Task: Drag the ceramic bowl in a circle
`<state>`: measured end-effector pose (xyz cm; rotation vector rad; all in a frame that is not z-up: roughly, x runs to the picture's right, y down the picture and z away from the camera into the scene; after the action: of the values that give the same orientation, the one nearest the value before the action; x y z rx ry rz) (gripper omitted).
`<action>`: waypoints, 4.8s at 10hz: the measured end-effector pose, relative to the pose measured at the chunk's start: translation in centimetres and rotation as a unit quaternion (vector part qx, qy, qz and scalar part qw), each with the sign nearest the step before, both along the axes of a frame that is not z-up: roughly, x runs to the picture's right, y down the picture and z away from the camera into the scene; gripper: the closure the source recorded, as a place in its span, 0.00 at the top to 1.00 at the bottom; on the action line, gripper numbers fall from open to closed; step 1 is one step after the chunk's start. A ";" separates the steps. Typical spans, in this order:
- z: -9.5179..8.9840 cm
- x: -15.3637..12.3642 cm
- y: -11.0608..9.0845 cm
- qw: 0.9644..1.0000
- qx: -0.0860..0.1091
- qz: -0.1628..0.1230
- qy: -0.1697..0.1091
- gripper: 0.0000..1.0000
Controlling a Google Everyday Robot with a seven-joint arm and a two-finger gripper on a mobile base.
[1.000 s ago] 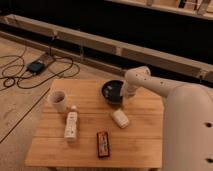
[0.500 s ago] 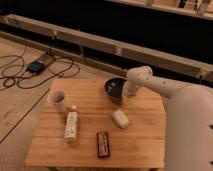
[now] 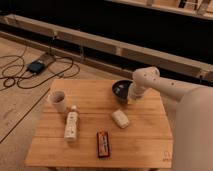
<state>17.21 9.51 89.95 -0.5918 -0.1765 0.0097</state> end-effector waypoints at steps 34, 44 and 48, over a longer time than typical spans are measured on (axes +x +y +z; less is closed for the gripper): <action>-2.5 -1.3 5.0 0.993 -0.109 -0.033 -0.030 0.00; 1.2 -10.6 -0.3 0.983 -0.087 -0.133 -0.090 0.00; 3.2 -6.0 -2.3 0.988 -0.093 -0.112 -0.044 0.00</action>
<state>11.19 7.18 93.15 -0.7967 -0.1960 -0.2197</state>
